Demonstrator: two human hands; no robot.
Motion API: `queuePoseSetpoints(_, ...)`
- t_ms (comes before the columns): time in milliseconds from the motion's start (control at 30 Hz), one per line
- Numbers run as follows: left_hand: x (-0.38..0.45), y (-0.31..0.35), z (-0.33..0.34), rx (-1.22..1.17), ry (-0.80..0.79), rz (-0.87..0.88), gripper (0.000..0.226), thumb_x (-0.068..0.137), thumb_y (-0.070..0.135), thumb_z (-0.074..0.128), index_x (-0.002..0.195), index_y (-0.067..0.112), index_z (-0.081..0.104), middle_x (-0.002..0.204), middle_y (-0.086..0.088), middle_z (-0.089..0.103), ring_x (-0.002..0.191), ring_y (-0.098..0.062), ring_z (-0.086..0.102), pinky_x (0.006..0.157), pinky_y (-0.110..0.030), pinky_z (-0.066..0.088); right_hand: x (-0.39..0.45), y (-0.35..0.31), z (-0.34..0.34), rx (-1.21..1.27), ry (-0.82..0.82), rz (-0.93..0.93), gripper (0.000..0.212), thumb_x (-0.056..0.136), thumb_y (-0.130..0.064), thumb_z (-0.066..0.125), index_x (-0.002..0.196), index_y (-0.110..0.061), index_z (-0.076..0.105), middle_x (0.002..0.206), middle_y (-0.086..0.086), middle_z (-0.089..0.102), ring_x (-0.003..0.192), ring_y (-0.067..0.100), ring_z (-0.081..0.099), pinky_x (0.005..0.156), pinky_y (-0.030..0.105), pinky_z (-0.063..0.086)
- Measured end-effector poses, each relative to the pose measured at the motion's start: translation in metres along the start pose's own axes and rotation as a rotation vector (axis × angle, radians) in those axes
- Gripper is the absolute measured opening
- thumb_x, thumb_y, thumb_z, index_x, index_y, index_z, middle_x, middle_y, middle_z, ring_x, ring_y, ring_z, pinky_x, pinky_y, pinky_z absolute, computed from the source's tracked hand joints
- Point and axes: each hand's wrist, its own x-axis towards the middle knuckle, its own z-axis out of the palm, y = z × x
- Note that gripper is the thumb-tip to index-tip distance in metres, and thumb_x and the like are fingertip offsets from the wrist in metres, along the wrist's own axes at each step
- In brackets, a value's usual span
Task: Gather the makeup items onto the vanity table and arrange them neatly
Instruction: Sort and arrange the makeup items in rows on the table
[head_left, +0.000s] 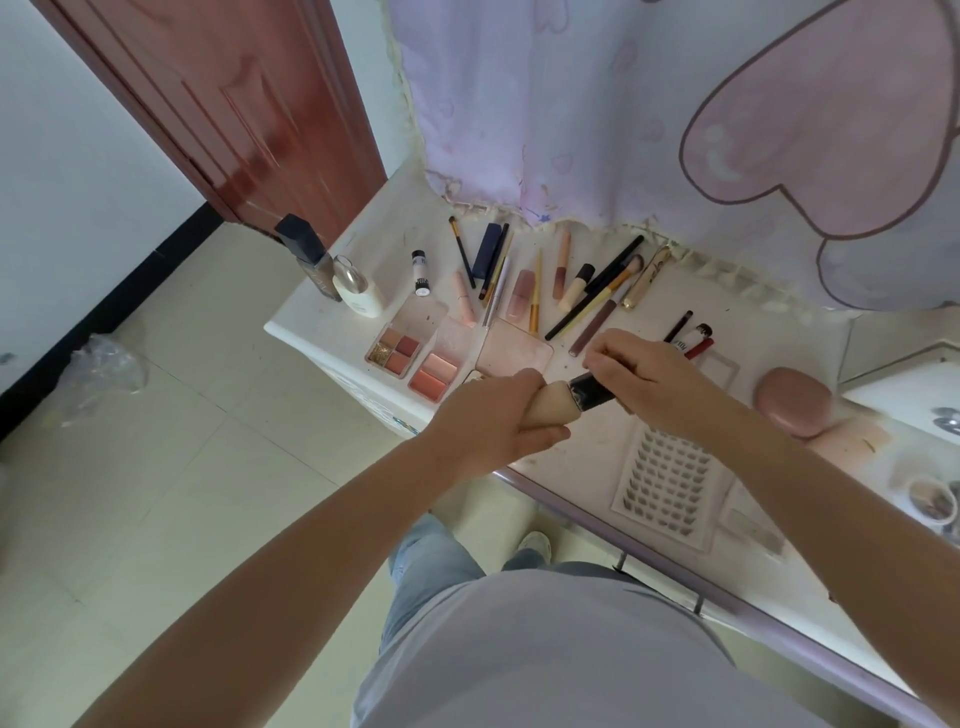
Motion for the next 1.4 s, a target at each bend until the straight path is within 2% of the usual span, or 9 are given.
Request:
queuePoseSetpoints(133,0.0,-0.003,0.0,0.214,0.196,0.12,0.043,0.085,0.042,0.056,0.114,0.01,0.053,0.107,-0.008,0.056,0.094,-0.021,0.048,0.081,-0.029,0.037,-0.002,0.004,-0.004,-0.015,-0.091,0.078,0.028,0.092,-0.032,0.042,0.069,-0.017,0.047,0.051,-0.005,0.046,0.036,0.001,0.042,0.038,0.008,0.033)
queuePoseSetpoints(400,-0.006,0.002,0.004,0.352,0.445,0.174,0.04,0.052,0.027,0.087,0.078,0.004,0.067,0.07,-0.012,0.064,0.058,-0.024,0.057,0.053,-0.026,0.049,-0.014,0.013,0.001,-0.076,0.001,-0.247,0.025,0.079,-0.007,0.065,0.101,-0.009,0.053,0.092,-0.005,0.047,0.076,0.001,0.049,0.064,0.009,0.047)
queuePoseSetpoints(567,-0.005,0.007,0.01,0.34,0.388,0.154,0.042,0.048,0.03,0.088,0.076,0.006,0.067,0.069,-0.009,0.064,0.057,-0.021,0.058,0.051,-0.024,0.048,-0.009,0.017,0.008,0.057,-0.036,-0.036,0.017,0.094,-0.028,0.038,0.08,-0.023,0.048,0.062,-0.01,0.054,0.044,-0.001,0.05,0.043,0.006,0.038)
queuePoseSetpoints(733,-0.003,0.004,0.006,0.326,0.303,0.096,0.042,0.051,0.031,0.087,0.074,0.003,0.064,0.069,-0.011,0.063,0.057,-0.023,0.057,0.05,-0.027,0.05,-0.01,0.022,0.002,0.127,-0.016,-0.126,0.031,0.085,-0.011,0.057,0.111,-0.026,0.048,0.096,-0.015,0.051,0.086,-0.004,0.053,0.07,0.003,0.046)
queuePoseSetpoints(933,-0.006,0.005,0.009,0.353,0.26,0.104,0.044,0.048,0.029,0.088,0.073,0.002,0.063,0.067,-0.012,0.062,0.056,-0.024,0.056,0.05,-0.027,0.049,-0.005,0.023,0.008,0.103,-0.059,-0.001,0.023,0.093,-0.03,0.037,0.083,-0.019,0.053,0.064,-0.008,0.057,0.044,-0.002,0.051,0.043,0.006,0.038)
queuePoseSetpoints(1067,-0.008,0.004,0.011,0.341,0.196,0.074,0.042,0.052,0.026,0.087,0.074,-0.001,0.063,0.069,-0.015,0.062,0.058,-0.028,0.057,0.052,-0.031,0.05,-0.01,0.027,0.006,0.072,-0.061,-0.097,0.019,0.088,-0.011,0.053,0.105,-0.02,0.052,0.083,-0.019,0.052,0.068,-0.005,0.052,0.06,0.001,0.042)
queuePoseSetpoints(1167,-0.01,0.002,0.013,0.324,0.165,0.053,0.04,0.061,0.024,0.082,0.081,-0.004,0.063,0.077,-0.02,0.062,0.066,-0.034,0.058,0.059,-0.036,0.051,-0.011,0.027,0.006,0.098,-0.092,-0.058,0.033,0.087,-0.021,0.054,0.119,-0.023,0.045,0.094,-0.016,0.053,0.075,-0.005,0.056,0.061,0.003,0.045)
queuePoseSetpoints(1300,-0.008,0.0,0.02,0.33,0.175,0.058,0.042,0.078,0.032,0.068,0.101,-0.002,0.059,0.099,-0.019,0.06,0.088,-0.033,0.055,0.076,-0.039,0.048,-0.008,0.032,0.011,0.052,-0.056,0.006,0.029,0.093,-0.028,0.041,0.104,-0.005,0.056,0.065,-0.009,0.056,0.046,-0.007,0.052,0.046,0.004,0.038)
queuePoseSetpoints(1400,-0.008,-0.005,0.025,0.317,0.13,0.026,0.046,0.087,0.04,0.053,0.116,0.004,0.05,0.115,-0.013,0.051,0.102,-0.027,0.045,0.089,-0.032,0.037,-0.013,0.033,0.009,0.05,-0.036,-0.087,0.022,0.087,-0.012,0.054,0.109,-0.014,0.056,0.079,-0.017,0.054,0.062,-0.012,0.054,0.056,0.001,0.041)
